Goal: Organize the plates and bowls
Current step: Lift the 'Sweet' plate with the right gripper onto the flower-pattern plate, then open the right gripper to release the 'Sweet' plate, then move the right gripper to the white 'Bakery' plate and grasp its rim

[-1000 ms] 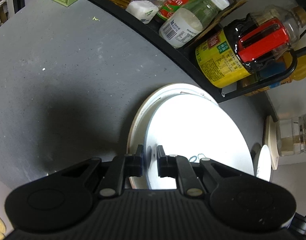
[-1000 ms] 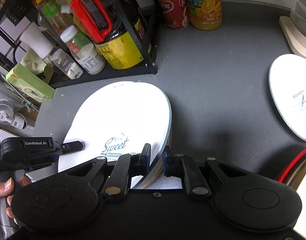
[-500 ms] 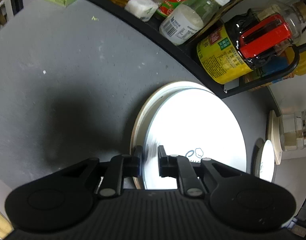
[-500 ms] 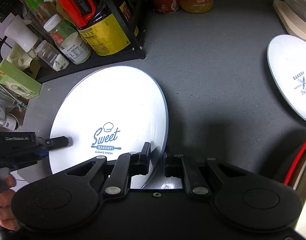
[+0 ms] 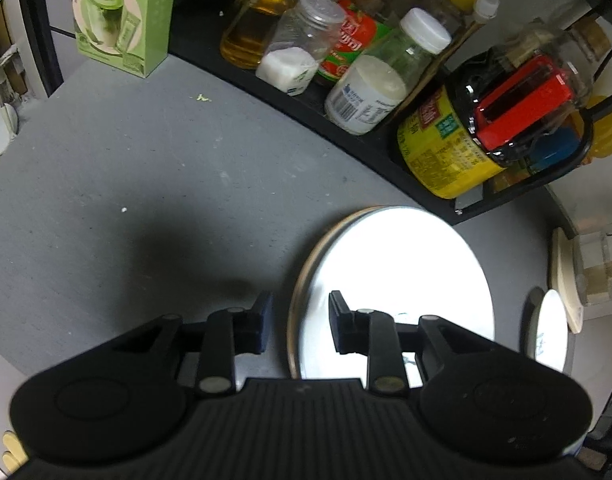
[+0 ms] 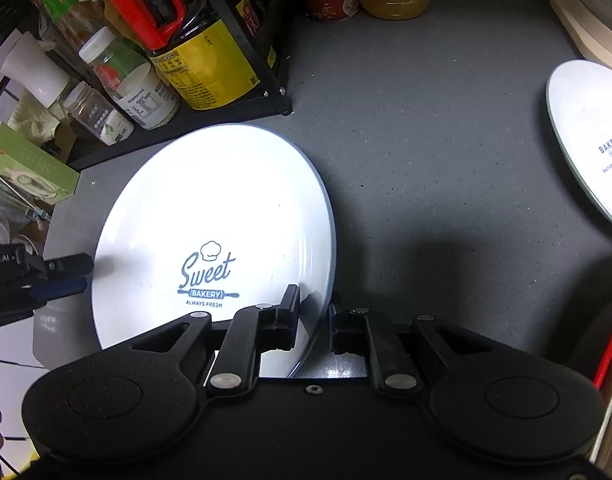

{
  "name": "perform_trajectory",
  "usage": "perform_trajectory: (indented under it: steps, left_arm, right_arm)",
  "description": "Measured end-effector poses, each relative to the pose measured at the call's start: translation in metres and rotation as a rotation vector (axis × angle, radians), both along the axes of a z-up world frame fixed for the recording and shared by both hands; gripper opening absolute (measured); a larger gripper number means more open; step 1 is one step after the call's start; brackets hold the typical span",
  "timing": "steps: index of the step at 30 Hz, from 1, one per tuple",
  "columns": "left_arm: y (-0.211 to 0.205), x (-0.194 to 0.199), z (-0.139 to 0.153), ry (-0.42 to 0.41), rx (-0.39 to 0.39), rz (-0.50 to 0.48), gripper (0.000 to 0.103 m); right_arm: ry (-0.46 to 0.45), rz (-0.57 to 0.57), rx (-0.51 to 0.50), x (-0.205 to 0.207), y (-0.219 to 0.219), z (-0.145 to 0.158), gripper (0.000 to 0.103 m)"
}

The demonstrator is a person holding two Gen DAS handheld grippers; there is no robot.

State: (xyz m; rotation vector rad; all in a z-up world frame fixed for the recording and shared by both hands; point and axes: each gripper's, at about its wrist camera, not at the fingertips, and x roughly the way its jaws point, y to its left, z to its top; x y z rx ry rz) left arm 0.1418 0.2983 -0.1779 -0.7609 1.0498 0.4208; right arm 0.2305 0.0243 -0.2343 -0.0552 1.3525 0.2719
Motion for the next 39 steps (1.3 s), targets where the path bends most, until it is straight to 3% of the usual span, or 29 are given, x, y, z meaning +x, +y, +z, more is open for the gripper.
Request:
perform_trajectory:
  steps: [5, 9, 16, 18, 21, 24, 26, 29, 34, 36, 39]
  left_arm:
    - [0.0, 0.003, -0.011, 0.013, -0.005, -0.004, 0.027]
    - [0.002, 0.004, -0.02, 0.002, -0.032, 0.008, 0.028]
    - [0.002, 0.006, -0.023, -0.01, -0.024, -0.007, 0.028]
    - [0.001, 0.009, -0.022, 0.0, -0.012, -0.005, 0.028]
    - [-0.001, 0.013, -0.015, 0.022, 0.007, 0.013, 0.028]
    - [-0.005, 0.016, -0.004, -0.008, 0.003, 0.021, 0.028]
    - [-0.012, 0.023, 0.005, 0.0, 0.036, 0.017, 0.037]
    - [-0.024, 0.032, 0.017, -0.021, 0.06, 0.01, 0.047]
    - [-0.054, 0.057, 0.034, -0.036, 0.112, -0.043, 0.061]
    - [-0.067, 0.07, 0.039, -0.048, 0.127, -0.054, 0.064]
    - [-0.083, 0.087, 0.045, -0.059, 0.118, -0.06, 0.066]
  right_arm:
    - [0.004, 0.002, -0.005, 0.001, 0.001, -0.002, 0.016]
    - [0.01, -0.002, -0.028, 0.002, 0.004, -0.007, 0.028]
    - [0.025, -0.012, -0.028, 0.002, 0.008, -0.001, 0.036]
    - [0.014, -0.007, -0.007, 0.003, 0.009, 0.008, 0.054]
    - [-0.016, 0.005, -0.003, 0.007, 0.011, 0.023, 0.071]
    - [-0.047, 0.031, 0.01, 0.014, 0.012, 0.039, 0.08]
    - [-0.063, 0.038, 0.027, 0.019, 0.009, 0.05, 0.082]
    - [-0.095, 0.026, 0.04, 0.029, -0.002, 0.066, 0.093]
    - [-0.129, -0.009, 0.061, 0.047, -0.03, 0.09, 0.094]
    - [-0.143, -0.014, 0.061, 0.051, -0.04, 0.097, 0.1]
    - [-0.158, -0.021, 0.05, 0.057, -0.054, 0.105, 0.1]
